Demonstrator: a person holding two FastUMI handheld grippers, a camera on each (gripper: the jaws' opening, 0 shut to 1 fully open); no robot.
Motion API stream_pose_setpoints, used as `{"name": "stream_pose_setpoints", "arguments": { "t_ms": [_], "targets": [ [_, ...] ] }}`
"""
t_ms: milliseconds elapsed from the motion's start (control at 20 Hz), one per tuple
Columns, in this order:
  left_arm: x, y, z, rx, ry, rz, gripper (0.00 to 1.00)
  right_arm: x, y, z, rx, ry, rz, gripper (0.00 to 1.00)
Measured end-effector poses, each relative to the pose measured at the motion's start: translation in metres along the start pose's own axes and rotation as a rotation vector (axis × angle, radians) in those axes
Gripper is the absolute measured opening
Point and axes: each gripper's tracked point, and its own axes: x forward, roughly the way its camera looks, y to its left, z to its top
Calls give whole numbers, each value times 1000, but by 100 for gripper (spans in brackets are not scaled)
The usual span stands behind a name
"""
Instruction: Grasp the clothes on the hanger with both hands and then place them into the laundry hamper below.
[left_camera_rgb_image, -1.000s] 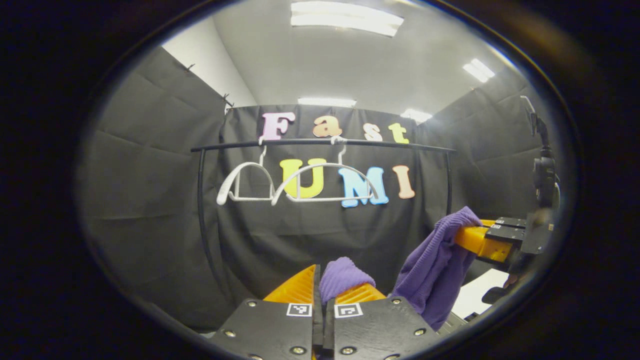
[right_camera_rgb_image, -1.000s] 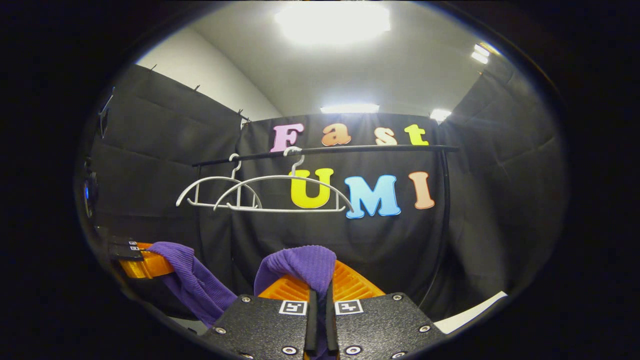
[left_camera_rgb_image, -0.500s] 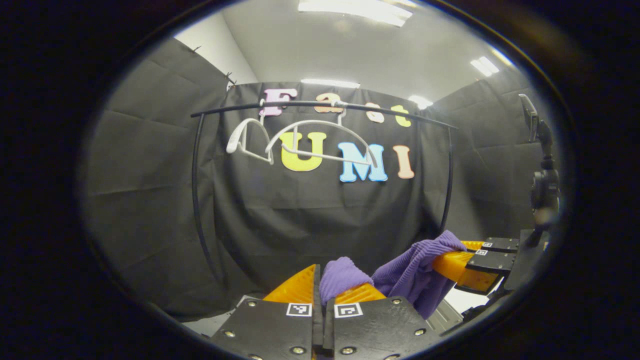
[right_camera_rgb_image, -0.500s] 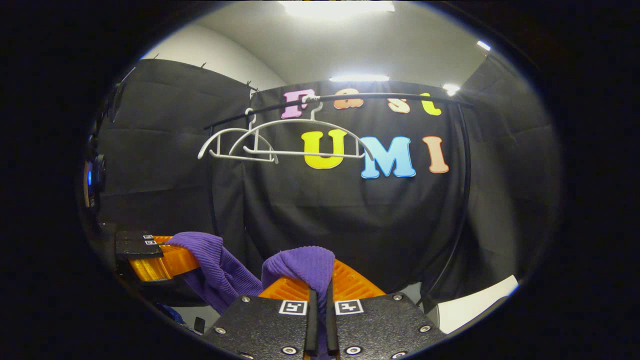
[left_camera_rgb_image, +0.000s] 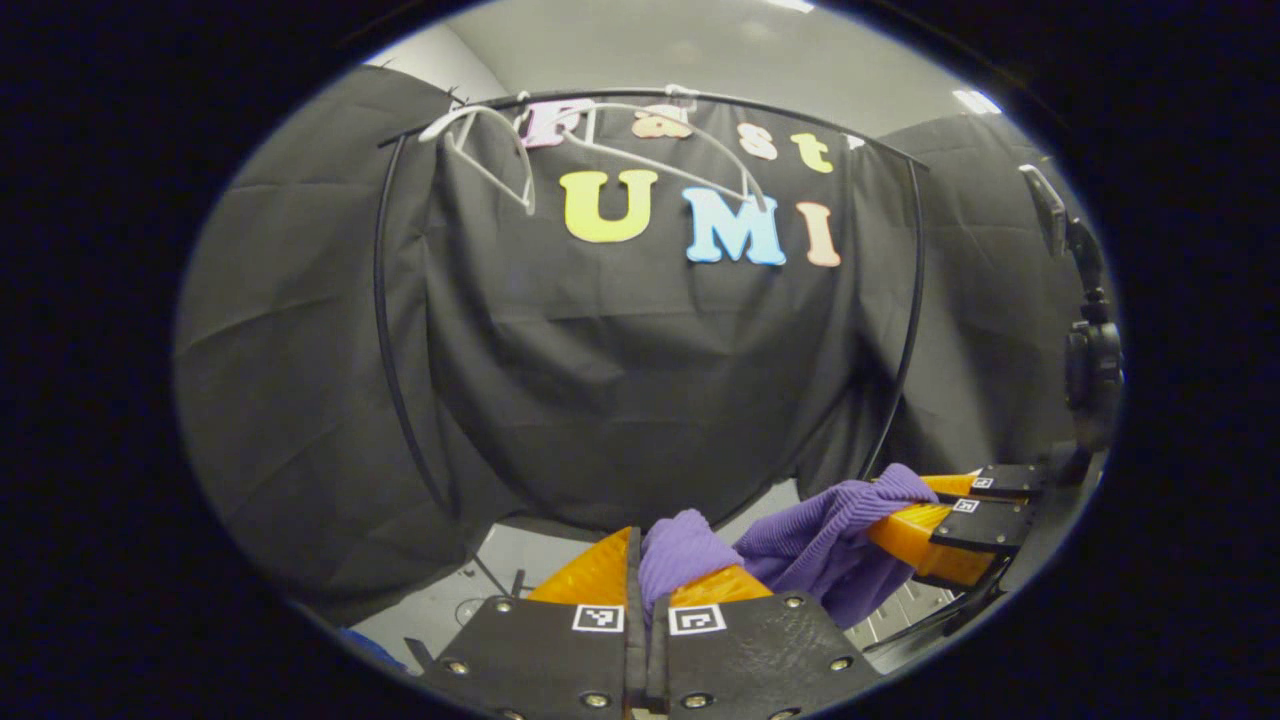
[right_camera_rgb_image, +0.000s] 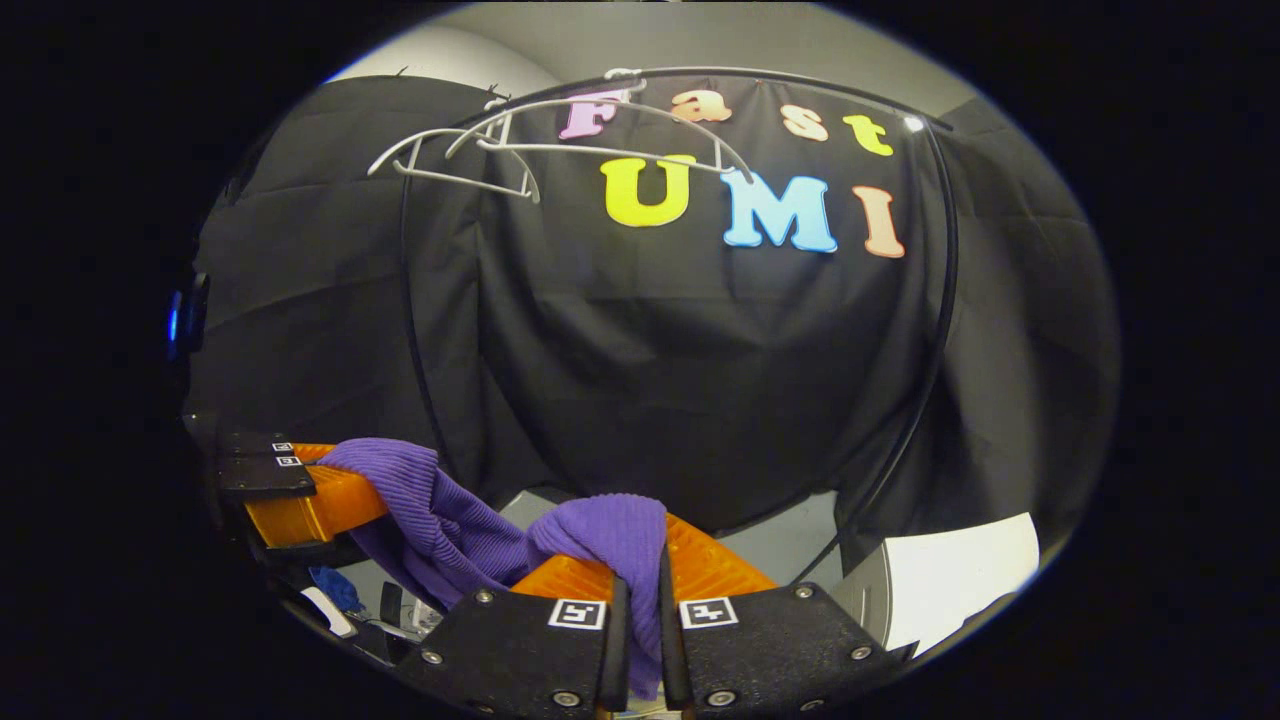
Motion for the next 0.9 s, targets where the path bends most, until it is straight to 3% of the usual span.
{"name": "stream_pose_setpoints", "arguments": {
  "t_ms": [100,150,350,400,450,500,550,650,850,900],
  "targets": [
    [6,2,-25,11,53,13,6,-3,-2,-21,-8,54,-6,14],
    [9,4,-37,21,83,21,1,2,-4,-28,-11,74,-21,15],
    [15,15,-88,26,216,60,1,-1,-13,-70,-16,188,-54,22],
    [15,16,-97,21,245,67,7,-3,-15,-78,-26,212,-63,25],
    [15,15,-107,14,283,59,2,-4,-19,-88,-42,237,-76,38],
    [15,15,-122,10,318,49,4,-3,-22,-96,-52,258,-83,47],
    [16,18,-132,9,340,54,7,-6,-21,-105,-55,279,-84,64],
    [9,23,-135,2,350,67,11,-11,-18,-120,-55,321,-81,76],
    [-3,36,-121,14,323,98,86,-21,-17,-112,-53,314,-62,91],
    [-7,39,-117,19,312,104,84,-23,-17,-103,-53,297,-62,93]
  ]
}}
